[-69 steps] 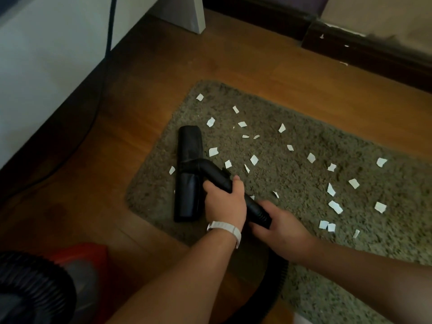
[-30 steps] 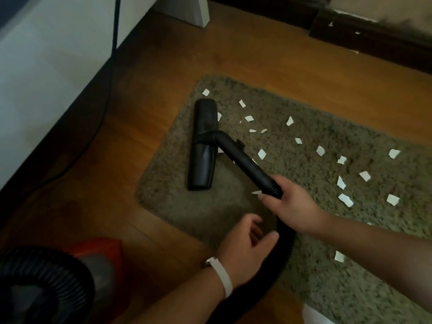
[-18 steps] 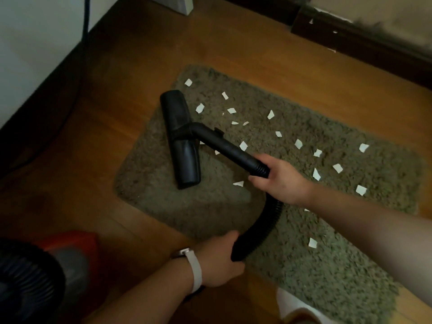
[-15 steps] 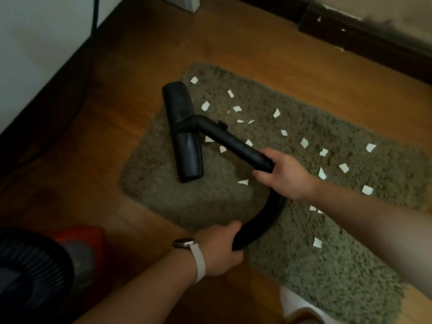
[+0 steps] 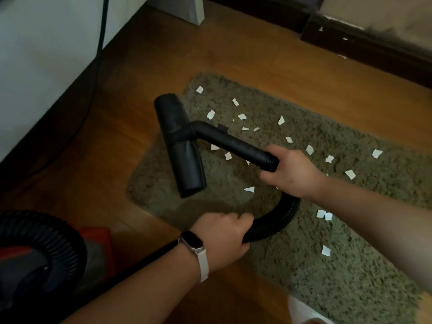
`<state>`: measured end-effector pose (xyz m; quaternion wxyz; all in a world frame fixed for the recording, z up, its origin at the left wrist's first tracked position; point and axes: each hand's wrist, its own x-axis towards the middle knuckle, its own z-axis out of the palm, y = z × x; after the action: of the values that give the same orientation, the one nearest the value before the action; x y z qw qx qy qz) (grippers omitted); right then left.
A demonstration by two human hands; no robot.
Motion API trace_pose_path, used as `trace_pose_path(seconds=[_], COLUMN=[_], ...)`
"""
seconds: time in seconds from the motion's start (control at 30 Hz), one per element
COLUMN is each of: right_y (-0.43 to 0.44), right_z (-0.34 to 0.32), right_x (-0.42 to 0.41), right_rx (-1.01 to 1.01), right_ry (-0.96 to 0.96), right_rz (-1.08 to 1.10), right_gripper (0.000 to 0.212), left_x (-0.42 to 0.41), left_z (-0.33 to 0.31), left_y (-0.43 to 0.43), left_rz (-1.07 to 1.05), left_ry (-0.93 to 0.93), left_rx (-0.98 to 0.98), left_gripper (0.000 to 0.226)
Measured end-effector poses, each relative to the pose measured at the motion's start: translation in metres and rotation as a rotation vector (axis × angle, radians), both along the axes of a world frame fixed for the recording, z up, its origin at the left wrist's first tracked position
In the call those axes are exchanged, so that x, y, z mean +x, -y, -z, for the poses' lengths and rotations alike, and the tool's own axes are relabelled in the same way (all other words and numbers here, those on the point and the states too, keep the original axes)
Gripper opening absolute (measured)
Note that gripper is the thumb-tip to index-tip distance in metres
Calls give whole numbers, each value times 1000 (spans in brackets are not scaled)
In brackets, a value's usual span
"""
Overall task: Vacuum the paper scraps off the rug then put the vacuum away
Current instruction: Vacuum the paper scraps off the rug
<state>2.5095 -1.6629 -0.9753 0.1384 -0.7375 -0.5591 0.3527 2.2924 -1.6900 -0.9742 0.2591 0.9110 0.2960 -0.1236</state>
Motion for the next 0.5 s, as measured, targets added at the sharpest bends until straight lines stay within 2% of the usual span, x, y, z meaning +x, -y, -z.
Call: trace_pose_path(seconds=[0.13, 0.23, 0.3, 0.5], right_y=[-3, -10, -14, -12], right_z=[-13, -15, -13, -4], right_x=[-2, -3, 2, 17], right_rx=[155, 90, 21, -15], right_ry=[101, 301, 367, 290], right_rz=[90, 89, 92, 98], right_gripper=[33, 40, 43, 35], left_x=[13, 18, 20, 12], left_z=[-8, -10, -10, 0], left_y=[-21, -31, -32, -10], left_rz=[108, 131, 144, 38], left_ry=[61, 99, 112, 114], left_rx=[71, 148, 172, 94], left_gripper=[33, 36, 39, 42])
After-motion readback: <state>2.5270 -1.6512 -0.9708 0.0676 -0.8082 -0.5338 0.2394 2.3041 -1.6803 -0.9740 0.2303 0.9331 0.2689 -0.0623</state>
